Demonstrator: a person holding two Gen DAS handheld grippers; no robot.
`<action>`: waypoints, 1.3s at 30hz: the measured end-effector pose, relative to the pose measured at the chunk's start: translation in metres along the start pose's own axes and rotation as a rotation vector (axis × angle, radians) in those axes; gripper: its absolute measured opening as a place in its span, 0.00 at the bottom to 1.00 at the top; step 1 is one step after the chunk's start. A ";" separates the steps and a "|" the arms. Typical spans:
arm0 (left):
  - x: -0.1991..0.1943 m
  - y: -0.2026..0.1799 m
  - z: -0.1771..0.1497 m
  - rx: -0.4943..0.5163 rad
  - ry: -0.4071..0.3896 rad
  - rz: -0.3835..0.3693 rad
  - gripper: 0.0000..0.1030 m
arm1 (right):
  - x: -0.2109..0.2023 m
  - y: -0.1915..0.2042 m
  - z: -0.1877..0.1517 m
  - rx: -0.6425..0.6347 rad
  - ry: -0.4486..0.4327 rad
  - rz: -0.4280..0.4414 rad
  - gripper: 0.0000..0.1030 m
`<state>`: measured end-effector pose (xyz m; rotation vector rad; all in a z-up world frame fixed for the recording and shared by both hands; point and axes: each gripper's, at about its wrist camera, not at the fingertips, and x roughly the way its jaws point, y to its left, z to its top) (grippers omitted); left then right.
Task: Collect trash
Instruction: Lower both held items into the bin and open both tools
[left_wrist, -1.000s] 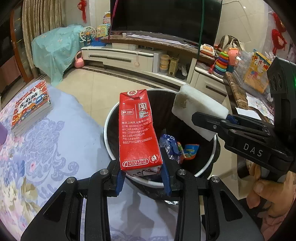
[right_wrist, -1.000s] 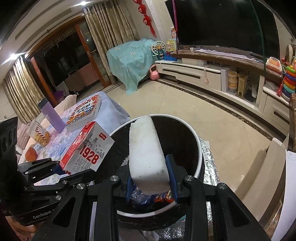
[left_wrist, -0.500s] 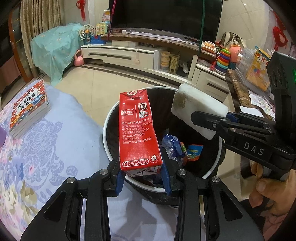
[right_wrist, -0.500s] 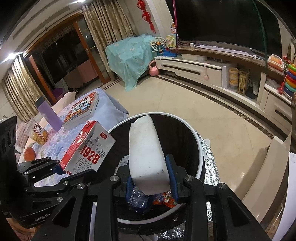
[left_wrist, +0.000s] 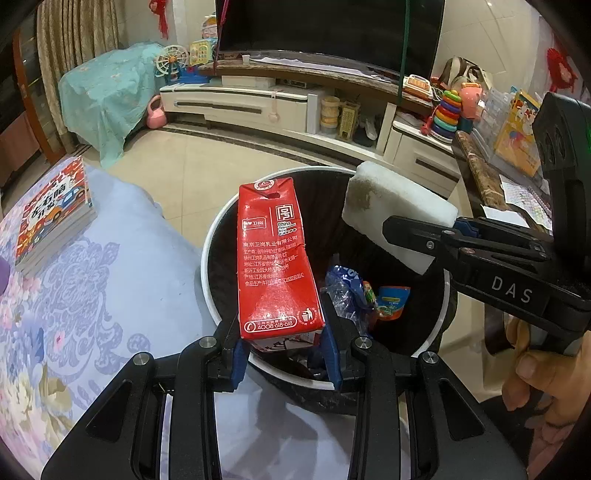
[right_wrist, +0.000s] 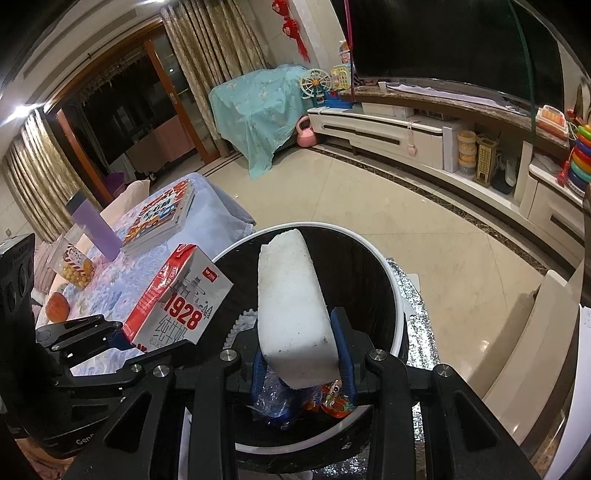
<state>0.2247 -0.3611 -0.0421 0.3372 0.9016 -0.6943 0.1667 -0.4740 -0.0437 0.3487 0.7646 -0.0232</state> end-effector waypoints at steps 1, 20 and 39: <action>0.000 0.000 0.000 0.001 0.001 0.001 0.31 | 0.000 0.000 0.000 0.000 0.002 0.002 0.31; 0.004 -0.001 0.002 0.004 0.020 0.006 0.31 | 0.003 -0.002 0.001 0.007 0.013 0.005 0.32; -0.059 0.024 -0.035 -0.118 -0.102 0.063 0.70 | -0.030 0.001 -0.002 0.073 -0.055 0.032 0.73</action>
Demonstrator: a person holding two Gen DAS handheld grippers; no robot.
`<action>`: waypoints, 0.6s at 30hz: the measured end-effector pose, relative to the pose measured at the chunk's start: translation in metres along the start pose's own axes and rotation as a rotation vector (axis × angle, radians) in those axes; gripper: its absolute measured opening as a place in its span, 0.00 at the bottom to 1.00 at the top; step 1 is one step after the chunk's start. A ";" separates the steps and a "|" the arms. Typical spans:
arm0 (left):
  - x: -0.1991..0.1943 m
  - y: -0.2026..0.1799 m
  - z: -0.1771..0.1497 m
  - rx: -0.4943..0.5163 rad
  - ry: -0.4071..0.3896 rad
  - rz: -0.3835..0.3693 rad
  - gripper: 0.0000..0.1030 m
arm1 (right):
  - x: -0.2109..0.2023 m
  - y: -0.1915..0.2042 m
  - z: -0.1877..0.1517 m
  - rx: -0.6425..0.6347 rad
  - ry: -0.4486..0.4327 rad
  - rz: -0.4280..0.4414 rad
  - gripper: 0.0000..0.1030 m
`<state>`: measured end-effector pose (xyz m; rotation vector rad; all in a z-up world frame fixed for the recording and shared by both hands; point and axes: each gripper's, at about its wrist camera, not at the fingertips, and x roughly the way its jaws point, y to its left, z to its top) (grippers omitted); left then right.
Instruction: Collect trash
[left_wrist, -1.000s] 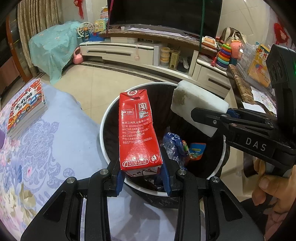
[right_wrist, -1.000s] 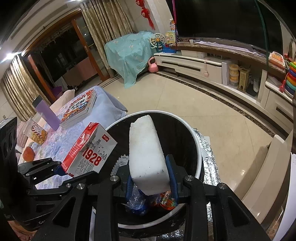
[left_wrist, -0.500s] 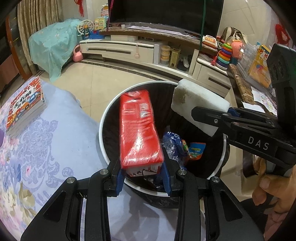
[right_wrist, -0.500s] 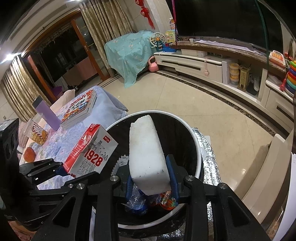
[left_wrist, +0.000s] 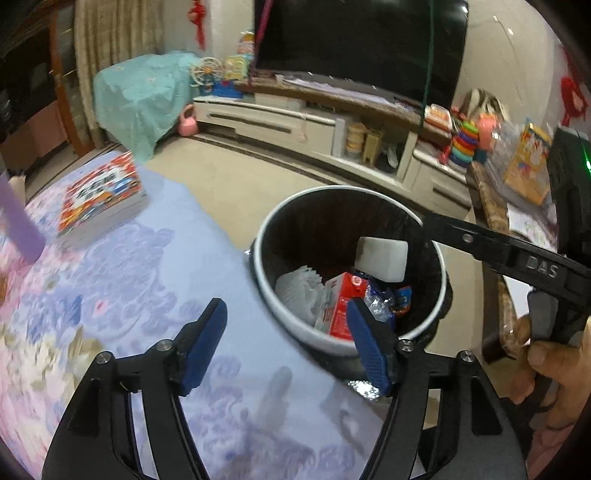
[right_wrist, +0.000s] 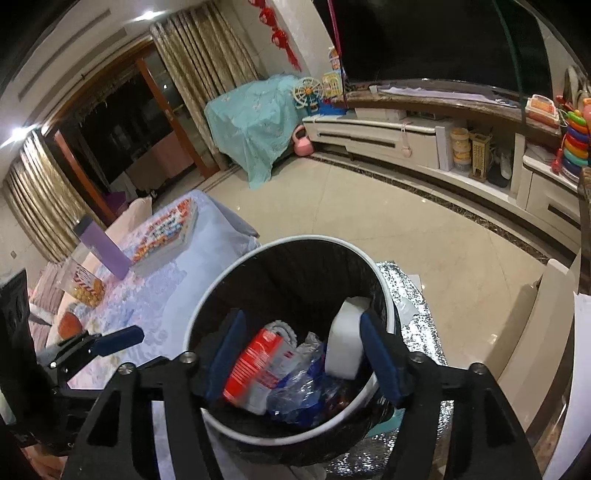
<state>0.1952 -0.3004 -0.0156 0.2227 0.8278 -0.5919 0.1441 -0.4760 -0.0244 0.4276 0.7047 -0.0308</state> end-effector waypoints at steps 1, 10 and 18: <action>-0.005 0.003 -0.004 -0.018 -0.010 0.000 0.73 | -0.006 0.003 -0.002 0.005 -0.011 0.005 0.76; -0.066 0.028 -0.071 -0.154 -0.091 0.018 0.78 | -0.058 0.037 -0.055 0.035 -0.101 0.041 0.94; -0.123 0.034 -0.115 -0.169 -0.213 0.084 0.80 | -0.096 0.061 -0.098 0.039 -0.181 0.017 0.97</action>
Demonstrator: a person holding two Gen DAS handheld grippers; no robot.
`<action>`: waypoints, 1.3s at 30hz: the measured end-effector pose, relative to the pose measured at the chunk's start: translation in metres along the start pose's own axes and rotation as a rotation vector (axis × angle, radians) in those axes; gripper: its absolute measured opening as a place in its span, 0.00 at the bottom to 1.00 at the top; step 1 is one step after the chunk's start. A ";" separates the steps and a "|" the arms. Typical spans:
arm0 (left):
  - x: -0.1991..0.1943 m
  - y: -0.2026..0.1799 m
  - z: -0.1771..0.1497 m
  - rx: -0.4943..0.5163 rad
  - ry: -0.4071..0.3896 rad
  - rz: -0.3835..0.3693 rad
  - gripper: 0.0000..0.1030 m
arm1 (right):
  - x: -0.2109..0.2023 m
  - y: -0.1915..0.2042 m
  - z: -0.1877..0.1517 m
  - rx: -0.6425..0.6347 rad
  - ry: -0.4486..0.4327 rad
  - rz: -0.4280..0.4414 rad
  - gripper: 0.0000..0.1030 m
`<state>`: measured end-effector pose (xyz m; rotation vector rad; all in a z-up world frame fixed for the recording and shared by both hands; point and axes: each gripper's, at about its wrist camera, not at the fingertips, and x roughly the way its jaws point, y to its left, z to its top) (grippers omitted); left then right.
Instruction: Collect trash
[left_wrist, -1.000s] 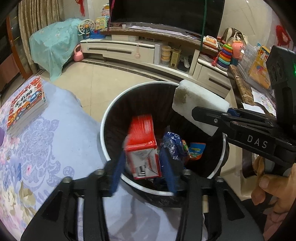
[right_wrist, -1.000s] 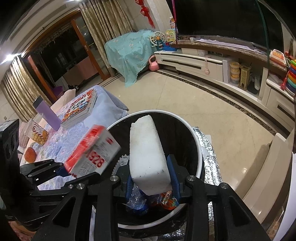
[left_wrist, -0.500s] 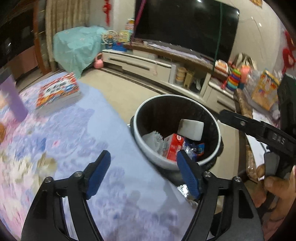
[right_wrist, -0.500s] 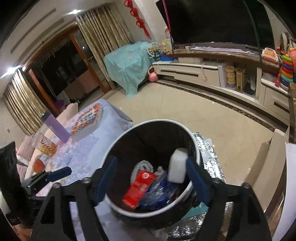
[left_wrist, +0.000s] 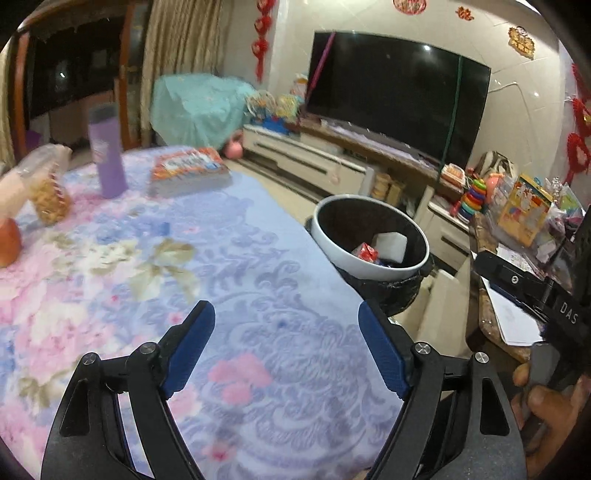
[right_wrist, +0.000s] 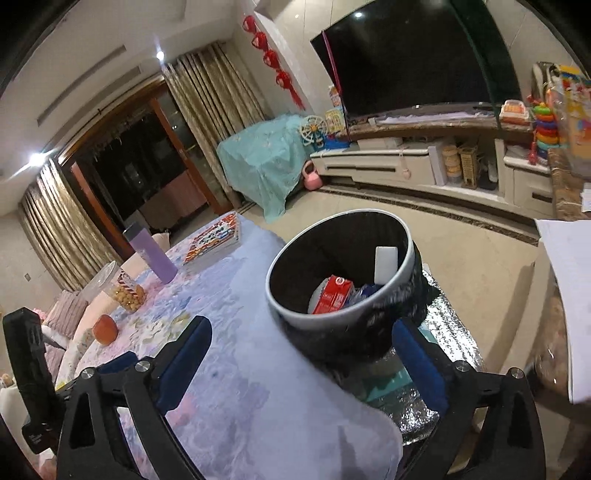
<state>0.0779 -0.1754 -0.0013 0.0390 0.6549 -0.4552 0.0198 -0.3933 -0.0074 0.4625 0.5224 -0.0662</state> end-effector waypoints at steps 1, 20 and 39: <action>-0.007 0.001 -0.002 0.001 -0.019 0.008 0.81 | -0.006 0.004 -0.002 -0.013 -0.012 -0.005 0.97; -0.062 0.027 -0.061 -0.012 -0.300 0.238 1.00 | -0.040 0.054 -0.066 -0.263 -0.299 -0.151 1.00; -0.067 0.019 -0.066 0.027 -0.331 0.294 1.00 | -0.046 0.049 -0.071 -0.245 -0.305 -0.131 1.00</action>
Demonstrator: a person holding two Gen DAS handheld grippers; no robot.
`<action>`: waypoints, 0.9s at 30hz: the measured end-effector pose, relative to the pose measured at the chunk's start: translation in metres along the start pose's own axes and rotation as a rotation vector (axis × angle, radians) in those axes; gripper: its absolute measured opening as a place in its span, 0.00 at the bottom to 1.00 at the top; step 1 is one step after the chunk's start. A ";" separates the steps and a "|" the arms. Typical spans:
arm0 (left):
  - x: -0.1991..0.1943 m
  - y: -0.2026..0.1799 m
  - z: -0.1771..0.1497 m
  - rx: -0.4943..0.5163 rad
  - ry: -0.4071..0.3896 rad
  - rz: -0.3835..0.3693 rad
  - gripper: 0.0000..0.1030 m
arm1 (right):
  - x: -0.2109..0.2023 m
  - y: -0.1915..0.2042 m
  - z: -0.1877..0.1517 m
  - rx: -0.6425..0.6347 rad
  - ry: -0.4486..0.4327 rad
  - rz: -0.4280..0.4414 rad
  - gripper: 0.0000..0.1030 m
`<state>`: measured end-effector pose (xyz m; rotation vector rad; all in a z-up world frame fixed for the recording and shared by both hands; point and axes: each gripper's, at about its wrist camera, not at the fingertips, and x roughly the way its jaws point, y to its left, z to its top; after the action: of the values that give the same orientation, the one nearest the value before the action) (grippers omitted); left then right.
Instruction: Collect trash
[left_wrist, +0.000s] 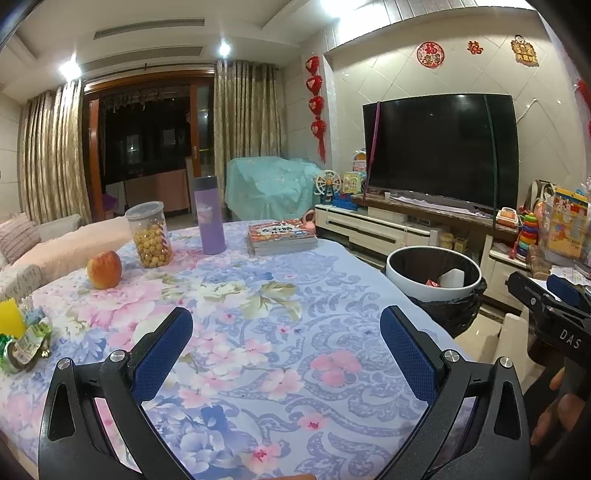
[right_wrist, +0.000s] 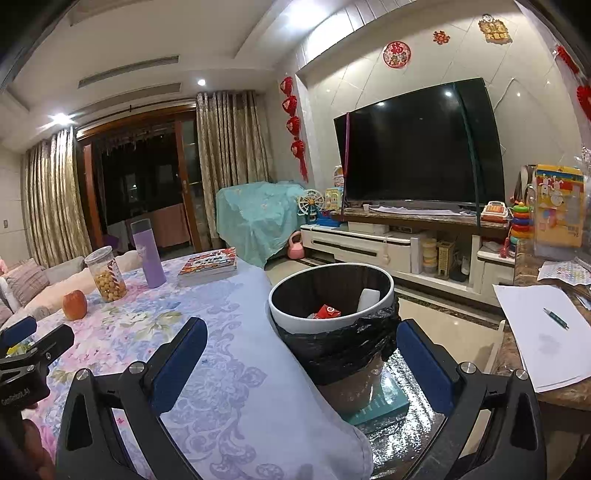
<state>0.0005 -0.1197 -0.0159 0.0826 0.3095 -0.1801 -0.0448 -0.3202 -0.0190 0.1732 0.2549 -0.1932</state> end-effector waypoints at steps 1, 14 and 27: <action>0.000 0.000 0.000 0.000 -0.001 0.000 1.00 | 0.001 0.000 0.000 -0.002 0.001 0.001 1.00; -0.005 0.003 0.001 0.000 -0.019 0.017 1.00 | -0.001 0.000 -0.003 -0.025 -0.015 0.004 1.00; -0.008 0.002 0.001 0.000 -0.037 0.015 1.00 | -0.004 0.003 -0.001 -0.032 -0.028 0.006 1.00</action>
<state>-0.0066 -0.1165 -0.0122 0.0818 0.2718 -0.1665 -0.0479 -0.3168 -0.0190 0.1399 0.2291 -0.1851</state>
